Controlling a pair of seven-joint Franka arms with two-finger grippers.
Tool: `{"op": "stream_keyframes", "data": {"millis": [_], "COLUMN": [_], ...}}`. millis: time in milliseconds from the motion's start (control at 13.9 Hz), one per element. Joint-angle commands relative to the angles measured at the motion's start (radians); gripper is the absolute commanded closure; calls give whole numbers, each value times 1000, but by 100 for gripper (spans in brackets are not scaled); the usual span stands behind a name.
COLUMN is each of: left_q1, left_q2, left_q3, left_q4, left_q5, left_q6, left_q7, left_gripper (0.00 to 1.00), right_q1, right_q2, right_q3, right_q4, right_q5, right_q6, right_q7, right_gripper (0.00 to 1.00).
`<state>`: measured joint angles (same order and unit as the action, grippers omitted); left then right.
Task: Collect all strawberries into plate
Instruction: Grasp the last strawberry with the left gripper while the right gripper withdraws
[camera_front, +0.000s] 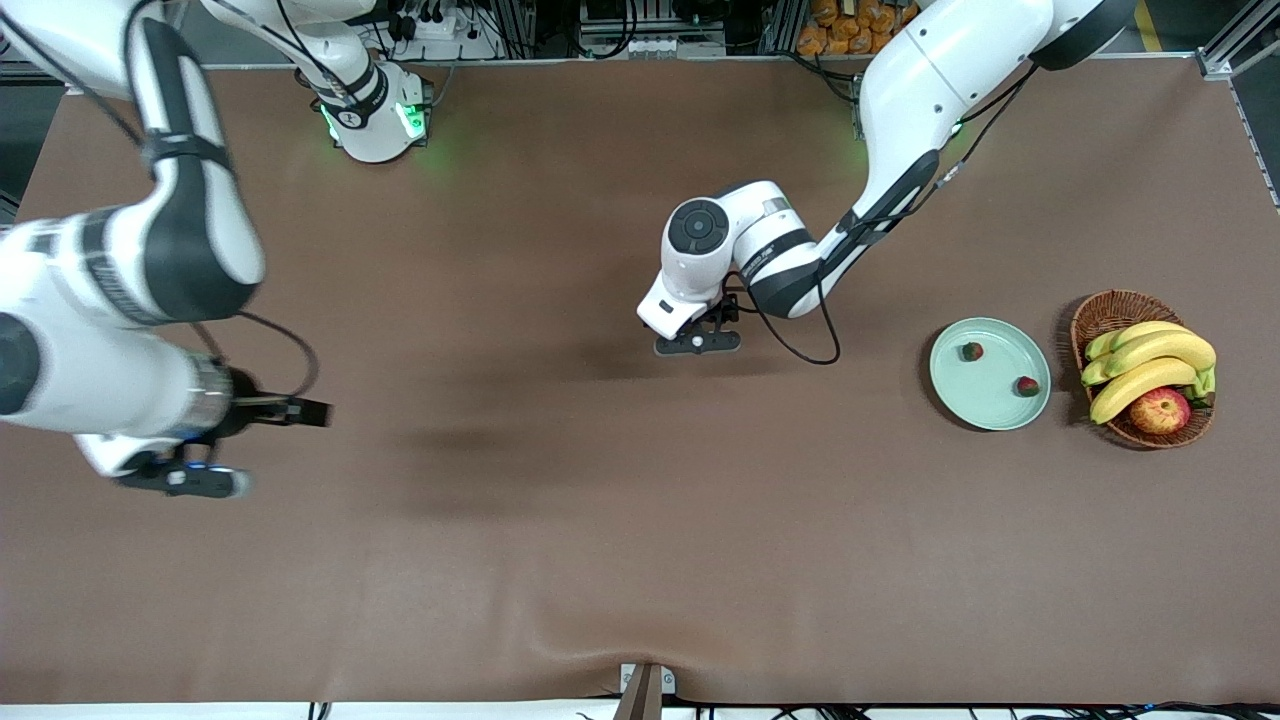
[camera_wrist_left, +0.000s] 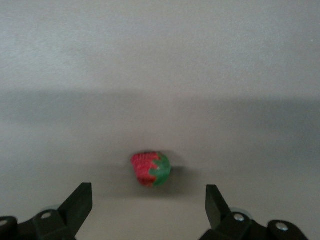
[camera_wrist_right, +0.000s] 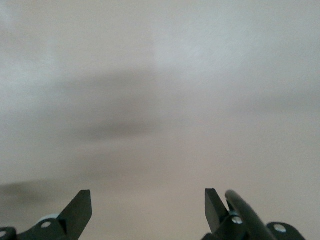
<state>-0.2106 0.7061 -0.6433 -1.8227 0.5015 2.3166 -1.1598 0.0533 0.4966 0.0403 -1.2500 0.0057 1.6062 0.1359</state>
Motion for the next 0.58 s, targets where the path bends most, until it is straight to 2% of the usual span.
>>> {"op": "stream_keyframes", "data": {"millis": [0, 144, 216, 359, 503], "left_q1": [-15, -18, -20, -18, -20], "left_q2": [24, 33, 35, 52, 64], "left_q3": [8, 17, 19, 19, 21], "left_q4": [22, 22, 22, 22, 28], "left_q5": [32, 61, 69, 94, 115], "left_q6": [24, 26, 26, 26, 26], "left_q7": [3, -1, -1, 3, 2], "left_gripper": [0, 0, 0, 0, 0], "right_q1": [-101, -118, -131, -141, -142], "right_q2": [-65, -123, -174, -295, -436], "right_q3": [23, 21, 23, 23, 23], "right_q4": [-34, -54, -103, -245, -449], "right_q5": [-24, -24, -23, -12, -7], "right_q6": [-37, -83, -74, -4, 125], "right_q7": [-201, -214, -214, -213, -210], "right_gripper": [0, 0, 0, 0, 0]}}
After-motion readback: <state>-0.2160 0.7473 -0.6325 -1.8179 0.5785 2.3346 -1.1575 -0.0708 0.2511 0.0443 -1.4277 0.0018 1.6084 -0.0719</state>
